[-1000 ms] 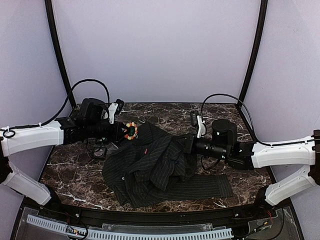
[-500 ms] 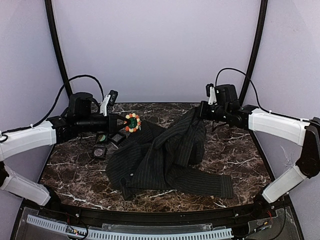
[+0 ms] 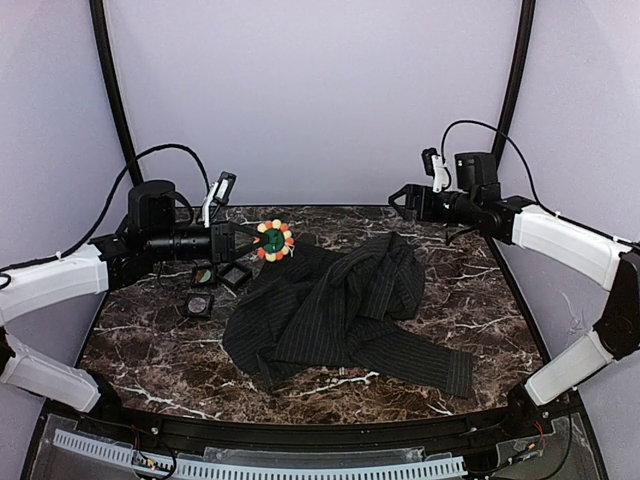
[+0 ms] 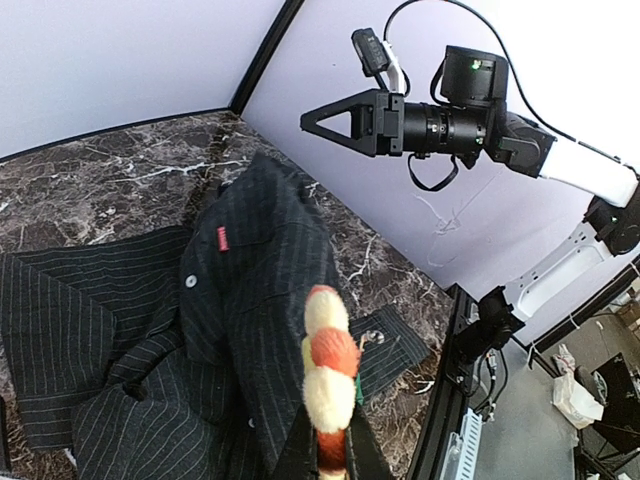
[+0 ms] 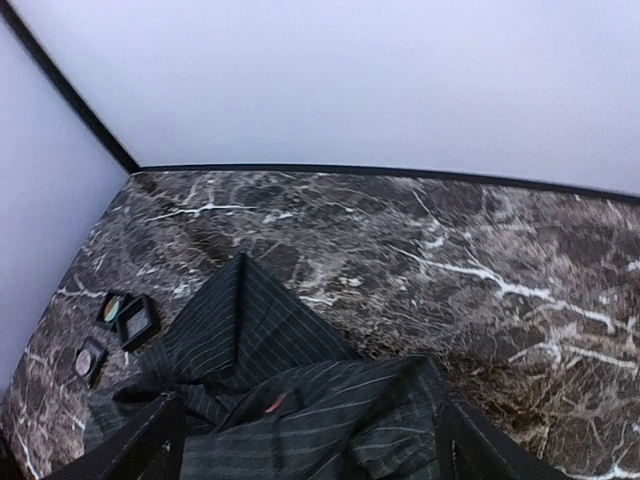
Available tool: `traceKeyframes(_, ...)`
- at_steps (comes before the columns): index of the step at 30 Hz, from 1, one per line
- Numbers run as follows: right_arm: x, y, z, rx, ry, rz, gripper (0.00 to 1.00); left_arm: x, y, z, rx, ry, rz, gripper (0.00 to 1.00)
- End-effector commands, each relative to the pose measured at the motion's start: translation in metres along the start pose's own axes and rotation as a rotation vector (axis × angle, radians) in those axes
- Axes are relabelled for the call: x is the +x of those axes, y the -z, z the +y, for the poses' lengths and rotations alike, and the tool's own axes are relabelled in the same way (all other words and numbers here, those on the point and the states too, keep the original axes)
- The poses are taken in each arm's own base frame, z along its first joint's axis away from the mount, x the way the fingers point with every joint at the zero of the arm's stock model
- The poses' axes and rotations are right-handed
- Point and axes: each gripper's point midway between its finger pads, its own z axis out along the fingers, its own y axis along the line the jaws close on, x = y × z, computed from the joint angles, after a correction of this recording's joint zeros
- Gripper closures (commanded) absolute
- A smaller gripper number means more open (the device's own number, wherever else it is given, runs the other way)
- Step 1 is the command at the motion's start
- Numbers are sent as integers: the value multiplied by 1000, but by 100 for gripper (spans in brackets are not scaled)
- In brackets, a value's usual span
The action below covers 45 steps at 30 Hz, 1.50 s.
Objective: Remove the brooch from the garment
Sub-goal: Place the crumpled clothing at the center of the board, then close the brooch securely.
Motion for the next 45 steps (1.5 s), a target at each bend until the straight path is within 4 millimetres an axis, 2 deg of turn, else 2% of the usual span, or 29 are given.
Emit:
traceKeyframes(1, -27, 54, 80, -271, 208, -120, 12, -6, 8, -22, 97, -21, -28, 99)
traceKeyframes(5, -8, 90, 150, -552, 244, -159, 12, -6, 9, -32, 159, -24, -26, 99)
traceKeyframes(8, 14, 104, 192, -715, 227, -163, 12, -5, 8, -40, 209, -24, -16, 99)
traceKeyframes(13, 45, 113, 245, -911, 180, -165, 12, -3, 7, -48, 269, -5, 0, 99)
traceKeyframes(17, 65, 113, 274, -1011, 174, -143, 14, 0, 5, -56, 312, -5, 16, 99)
traceKeyframes(24, 76, 109, 300, -1130, 146, -113, 27, 9, -1, -64, 346, 2, 50, 99)
traceKeyframes(28, 81, 97, 301, -1107, 137, -98, 34, 10, -2, -63, 345, 3, 56, 99)
traceKeyframes(35, 78, 88, 304, -1099, 111, -105, 46, 12, -4, -63, 348, 4, 64, 99)
traceKeyframes(45, 77, 79, 305, -1083, 89, -105, 56, 14, -4, -66, 352, 1, 69, 99)
